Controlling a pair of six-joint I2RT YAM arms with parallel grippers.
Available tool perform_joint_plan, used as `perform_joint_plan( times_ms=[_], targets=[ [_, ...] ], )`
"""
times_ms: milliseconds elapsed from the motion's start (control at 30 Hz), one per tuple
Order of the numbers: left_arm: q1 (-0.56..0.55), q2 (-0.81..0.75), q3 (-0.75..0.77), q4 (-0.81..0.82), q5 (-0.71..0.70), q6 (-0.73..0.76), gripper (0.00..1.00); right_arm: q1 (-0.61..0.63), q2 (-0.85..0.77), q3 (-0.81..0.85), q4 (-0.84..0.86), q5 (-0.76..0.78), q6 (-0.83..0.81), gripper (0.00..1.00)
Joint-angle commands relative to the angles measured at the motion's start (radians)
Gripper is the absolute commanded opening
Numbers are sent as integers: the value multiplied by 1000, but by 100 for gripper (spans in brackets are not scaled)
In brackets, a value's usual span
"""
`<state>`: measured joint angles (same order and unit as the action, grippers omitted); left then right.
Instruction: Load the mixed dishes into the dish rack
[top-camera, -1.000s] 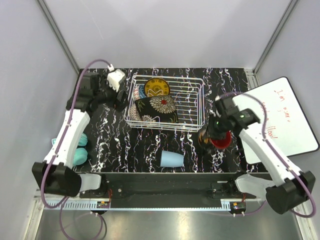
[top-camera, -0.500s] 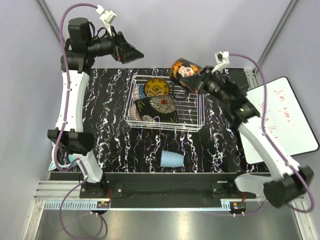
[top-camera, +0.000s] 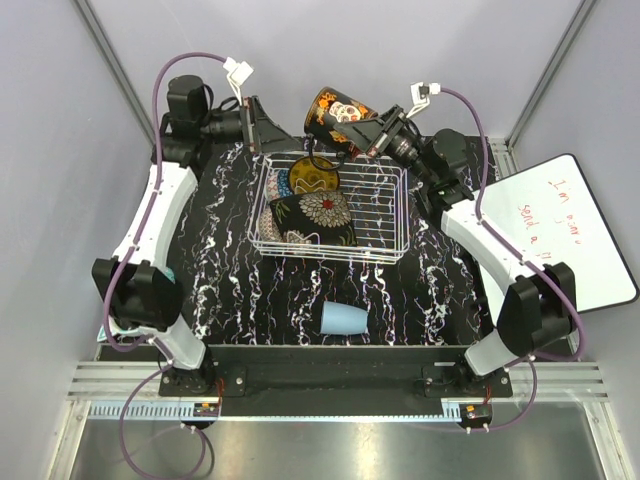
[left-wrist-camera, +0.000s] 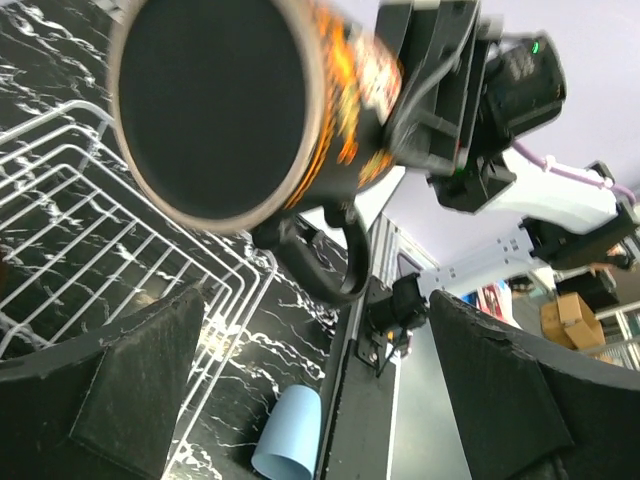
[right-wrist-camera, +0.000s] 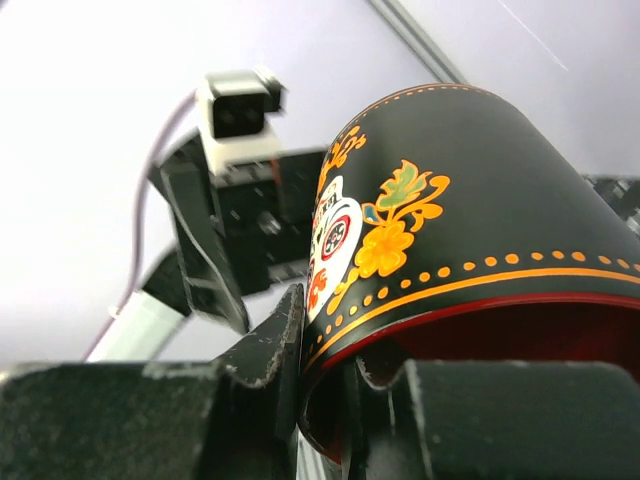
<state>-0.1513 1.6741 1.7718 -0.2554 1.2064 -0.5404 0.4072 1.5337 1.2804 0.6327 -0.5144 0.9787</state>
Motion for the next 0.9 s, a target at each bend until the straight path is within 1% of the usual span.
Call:
perform_joint_plan(
  times_ms=[0, 67, 200, 300, 533, 733, 867],
  targets=[
    [-48, -86, -29, 105, -24, 19, 99, -5, -26, 131, 318, -18, 72, 0],
    [-68, -79, -28, 126, -31, -27, 99, -7, -12, 131, 340, -12, 74, 0],
    [-91, -45, -32, 254, -48, -197, 99, -4, 40, 135, 416, -9, 126, 0],
    [-109, -19, -20, 343, -47, -274, 99, 1, 55, 140, 430, -19, 127, 0],
    [-134, 12, 6, 355, -87, -286, 99, 19, 83, 148, 466, -47, 138, 0],
    [-160, 30, 14, 346, -94, -271, 99, 51, 140, 204, 502, -82, 176, 0],
    [-163, 33, 15, 317, -100, -244, 99, 76, 158, 243, 498, -107, 172, 0]
  ],
)
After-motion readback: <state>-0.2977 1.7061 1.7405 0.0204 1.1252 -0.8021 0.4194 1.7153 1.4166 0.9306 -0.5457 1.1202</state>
